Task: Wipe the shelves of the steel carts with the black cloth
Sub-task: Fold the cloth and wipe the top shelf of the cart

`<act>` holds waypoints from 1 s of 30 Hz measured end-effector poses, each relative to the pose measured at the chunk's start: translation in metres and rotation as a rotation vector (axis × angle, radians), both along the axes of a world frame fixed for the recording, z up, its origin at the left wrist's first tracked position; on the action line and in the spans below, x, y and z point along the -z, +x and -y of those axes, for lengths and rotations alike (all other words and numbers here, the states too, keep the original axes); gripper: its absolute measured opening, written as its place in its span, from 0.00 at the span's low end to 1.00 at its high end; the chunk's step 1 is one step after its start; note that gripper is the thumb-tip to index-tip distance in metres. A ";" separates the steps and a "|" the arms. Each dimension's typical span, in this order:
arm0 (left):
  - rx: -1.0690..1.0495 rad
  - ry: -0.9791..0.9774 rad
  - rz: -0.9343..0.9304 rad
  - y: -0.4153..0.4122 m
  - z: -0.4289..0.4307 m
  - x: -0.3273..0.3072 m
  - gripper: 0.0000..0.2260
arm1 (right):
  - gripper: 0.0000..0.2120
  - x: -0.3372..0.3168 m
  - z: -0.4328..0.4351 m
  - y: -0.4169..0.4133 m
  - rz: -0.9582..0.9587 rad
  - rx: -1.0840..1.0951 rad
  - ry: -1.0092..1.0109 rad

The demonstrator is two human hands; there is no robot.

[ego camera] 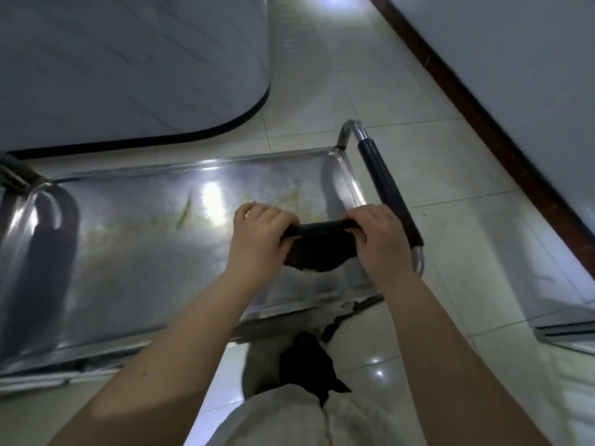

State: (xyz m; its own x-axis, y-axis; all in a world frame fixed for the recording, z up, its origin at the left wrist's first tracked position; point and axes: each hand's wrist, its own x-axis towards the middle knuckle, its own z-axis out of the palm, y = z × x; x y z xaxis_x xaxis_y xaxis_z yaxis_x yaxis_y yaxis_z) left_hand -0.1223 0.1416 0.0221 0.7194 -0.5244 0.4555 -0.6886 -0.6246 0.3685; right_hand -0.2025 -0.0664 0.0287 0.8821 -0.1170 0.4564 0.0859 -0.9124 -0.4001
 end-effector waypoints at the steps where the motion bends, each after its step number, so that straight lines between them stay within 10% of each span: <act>1: 0.003 0.010 -0.012 -0.010 -0.009 0.006 0.06 | 0.08 0.006 -0.010 -0.009 -0.017 0.006 0.008; 16: -0.046 -0.040 -0.639 -0.048 -0.005 0.036 0.06 | 0.11 0.040 -0.013 -0.038 -0.258 0.172 0.049; 22: -0.252 0.281 -0.662 0.009 0.032 0.089 0.22 | 0.25 0.073 0.019 0.021 -0.790 0.238 -0.135; 30: -0.325 0.664 -0.661 0.050 0.000 0.145 0.25 | 0.33 0.134 0.019 0.028 -0.971 -0.039 -0.212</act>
State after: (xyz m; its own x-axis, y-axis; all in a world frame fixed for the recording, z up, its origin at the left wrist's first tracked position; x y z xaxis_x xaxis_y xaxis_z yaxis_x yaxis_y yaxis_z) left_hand -0.0721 0.1418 -0.1228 0.8769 -0.2604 -0.4041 -0.2295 -0.9654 0.1241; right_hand -0.1741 -0.0855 -0.1054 0.8854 -0.0800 -0.4579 -0.1615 -0.9767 -0.1416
